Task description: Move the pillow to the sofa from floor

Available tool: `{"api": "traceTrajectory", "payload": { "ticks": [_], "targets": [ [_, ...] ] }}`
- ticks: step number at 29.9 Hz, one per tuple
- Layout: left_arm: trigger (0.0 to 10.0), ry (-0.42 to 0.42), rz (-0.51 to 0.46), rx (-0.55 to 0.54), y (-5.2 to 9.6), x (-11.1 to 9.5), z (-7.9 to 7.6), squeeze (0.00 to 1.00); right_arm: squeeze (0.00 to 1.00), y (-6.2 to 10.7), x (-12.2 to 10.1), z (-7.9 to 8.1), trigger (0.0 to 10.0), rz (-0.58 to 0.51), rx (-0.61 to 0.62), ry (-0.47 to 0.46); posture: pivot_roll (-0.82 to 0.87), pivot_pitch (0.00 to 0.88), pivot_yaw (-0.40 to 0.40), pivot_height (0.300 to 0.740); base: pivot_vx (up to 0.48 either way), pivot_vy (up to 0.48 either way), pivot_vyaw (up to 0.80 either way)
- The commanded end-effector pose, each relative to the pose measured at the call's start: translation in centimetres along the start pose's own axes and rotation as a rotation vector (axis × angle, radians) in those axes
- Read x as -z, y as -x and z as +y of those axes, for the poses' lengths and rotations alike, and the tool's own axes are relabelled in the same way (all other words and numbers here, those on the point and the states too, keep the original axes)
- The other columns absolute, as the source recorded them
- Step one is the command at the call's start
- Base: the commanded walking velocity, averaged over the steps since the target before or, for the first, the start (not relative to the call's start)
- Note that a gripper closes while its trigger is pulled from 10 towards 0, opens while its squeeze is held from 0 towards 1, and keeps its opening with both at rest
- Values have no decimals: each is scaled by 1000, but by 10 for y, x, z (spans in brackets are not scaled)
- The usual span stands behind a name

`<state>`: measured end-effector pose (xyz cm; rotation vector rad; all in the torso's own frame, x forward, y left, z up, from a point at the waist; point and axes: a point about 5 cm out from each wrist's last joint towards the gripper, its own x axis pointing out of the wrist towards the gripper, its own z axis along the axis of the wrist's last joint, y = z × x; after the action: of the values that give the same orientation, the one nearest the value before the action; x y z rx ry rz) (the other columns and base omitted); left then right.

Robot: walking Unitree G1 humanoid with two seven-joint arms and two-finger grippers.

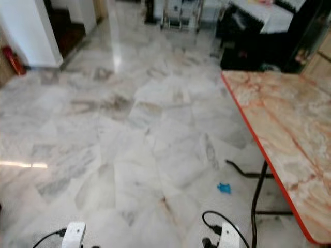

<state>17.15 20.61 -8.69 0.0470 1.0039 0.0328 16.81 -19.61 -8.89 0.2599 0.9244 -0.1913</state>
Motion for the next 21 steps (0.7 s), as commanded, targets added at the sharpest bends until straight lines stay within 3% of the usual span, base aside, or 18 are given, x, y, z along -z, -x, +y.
{"api": "traceTrajectory", "payload": {
  "ticks": [1,21],
  "targets": [
    [10000,-2,12,11,0,2,-3,0,0,1,3,-5,10000,-1,13,2,-51,0,-45,732,-349,0,0],
    [10000,-6,11,15,0,2,-3,0,0,2,4,-4,10000,5,10,8,-46,0,-50,732,-346,0,0]
  ]
}}
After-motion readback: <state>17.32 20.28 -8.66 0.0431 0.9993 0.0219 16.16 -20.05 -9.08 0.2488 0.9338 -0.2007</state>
